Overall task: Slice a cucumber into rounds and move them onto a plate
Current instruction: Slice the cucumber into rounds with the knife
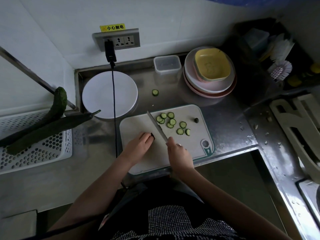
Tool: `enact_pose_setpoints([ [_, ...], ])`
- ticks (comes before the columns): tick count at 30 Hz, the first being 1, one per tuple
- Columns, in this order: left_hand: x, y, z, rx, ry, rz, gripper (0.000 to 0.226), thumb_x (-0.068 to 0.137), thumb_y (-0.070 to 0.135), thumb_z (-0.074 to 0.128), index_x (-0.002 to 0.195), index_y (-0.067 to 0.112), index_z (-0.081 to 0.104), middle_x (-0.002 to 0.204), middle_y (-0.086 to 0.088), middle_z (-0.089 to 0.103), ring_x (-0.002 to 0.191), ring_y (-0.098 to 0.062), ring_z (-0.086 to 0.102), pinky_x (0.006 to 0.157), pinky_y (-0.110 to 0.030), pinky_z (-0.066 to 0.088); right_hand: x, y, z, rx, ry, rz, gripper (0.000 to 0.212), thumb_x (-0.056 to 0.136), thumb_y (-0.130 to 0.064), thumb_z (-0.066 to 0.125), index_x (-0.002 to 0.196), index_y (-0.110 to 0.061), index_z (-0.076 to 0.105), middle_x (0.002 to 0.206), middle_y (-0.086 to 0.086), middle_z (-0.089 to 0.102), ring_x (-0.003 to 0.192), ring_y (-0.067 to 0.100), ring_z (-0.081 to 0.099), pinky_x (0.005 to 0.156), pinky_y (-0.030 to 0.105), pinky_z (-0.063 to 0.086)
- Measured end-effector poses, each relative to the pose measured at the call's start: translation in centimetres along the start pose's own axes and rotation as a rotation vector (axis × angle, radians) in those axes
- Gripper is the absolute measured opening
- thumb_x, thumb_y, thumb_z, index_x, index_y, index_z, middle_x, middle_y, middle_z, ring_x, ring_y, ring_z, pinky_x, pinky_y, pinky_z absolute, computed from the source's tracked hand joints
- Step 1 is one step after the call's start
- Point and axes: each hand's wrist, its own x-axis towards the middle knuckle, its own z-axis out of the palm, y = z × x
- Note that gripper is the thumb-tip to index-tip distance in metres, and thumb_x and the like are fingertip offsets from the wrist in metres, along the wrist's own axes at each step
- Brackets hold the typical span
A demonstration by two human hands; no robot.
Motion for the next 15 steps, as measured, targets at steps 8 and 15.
enact_pose_setpoints([
  [8,0.2,0.4,-0.5,0.010,-0.004,-0.017,0.052,0.054,-0.004,0.085,0.101,-0.001,0.065,0.093,-0.011,0.058,0.092,-0.020,0.047,0.043,-0.027,0.050,-0.7,-0.7,1.1,-0.024,-0.027,-0.065,0.017,0.103,-0.027,0.031,0.107,-0.012,0.038,0.085,0.017,0.064,0.073,0.037,0.063,0.059,0.039,0.047],
  [15,0.6,0.6,-0.8,0.035,-0.029,-0.016,0.052,0.050,-0.003,0.087,0.097,0.001,0.065,0.092,-0.010,0.058,0.091,-0.020,0.046,0.045,-0.028,0.050,-1.1,-0.9,1.5,-0.052,-0.031,-0.062,0.019,0.104,-0.025,0.030,0.110,-0.010,0.040,0.089,0.018,0.065,0.078,0.037,0.064,0.058,0.037,0.041],
])
